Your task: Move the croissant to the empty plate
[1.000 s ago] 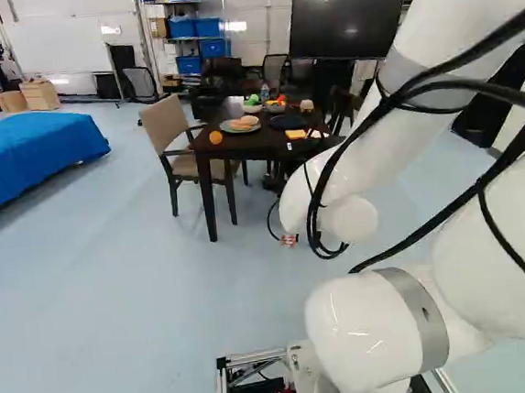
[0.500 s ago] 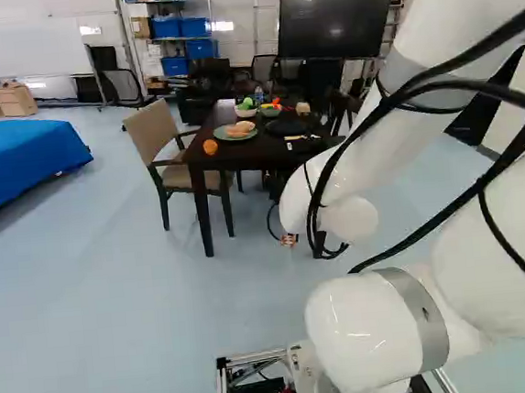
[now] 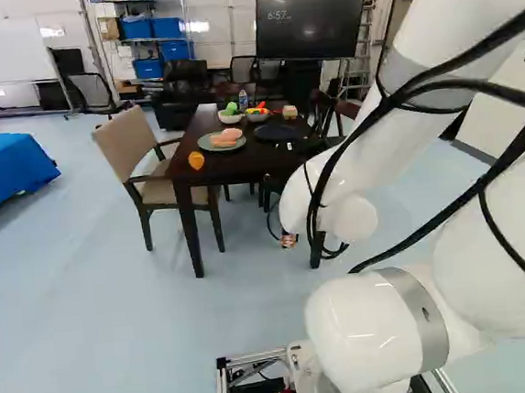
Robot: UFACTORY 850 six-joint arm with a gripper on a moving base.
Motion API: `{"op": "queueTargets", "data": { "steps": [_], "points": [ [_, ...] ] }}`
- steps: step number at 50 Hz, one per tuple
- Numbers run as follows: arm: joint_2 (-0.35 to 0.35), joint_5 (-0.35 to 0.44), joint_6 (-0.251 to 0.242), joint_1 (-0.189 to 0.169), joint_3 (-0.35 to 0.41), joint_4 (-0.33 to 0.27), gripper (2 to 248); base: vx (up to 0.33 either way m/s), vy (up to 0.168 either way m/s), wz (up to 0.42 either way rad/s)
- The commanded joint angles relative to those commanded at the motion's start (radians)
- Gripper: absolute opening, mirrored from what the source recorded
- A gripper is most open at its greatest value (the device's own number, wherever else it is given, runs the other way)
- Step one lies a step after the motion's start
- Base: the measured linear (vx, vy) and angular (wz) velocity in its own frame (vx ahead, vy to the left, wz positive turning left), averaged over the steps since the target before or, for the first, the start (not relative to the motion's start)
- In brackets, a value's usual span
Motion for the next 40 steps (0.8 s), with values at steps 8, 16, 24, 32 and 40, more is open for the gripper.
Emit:
{"op": "queueTargets", "data": {
  "steps": [8,16,24,32,40],
  "points": [
    [0.0,0.0,0.0,0.0,0.0,0.0,247,0.187,0.12,-0.027],
    [0.0,0.0,0.0,0.0,0.0,0.0,247,0.19,0.118,-0.03],
    [0.0,0.0,0.0,0.0,0.0,0.0,247,0.203,0.109,-0.02],
    [0.0,0.0,0.0,0.0,0.0,0.0,247,0.205,0.075,-0.077],
    [0.0,0.0,0.0,0.0,0.0,0.0,247,0.201,0.01,-0.293]
  ]
}}
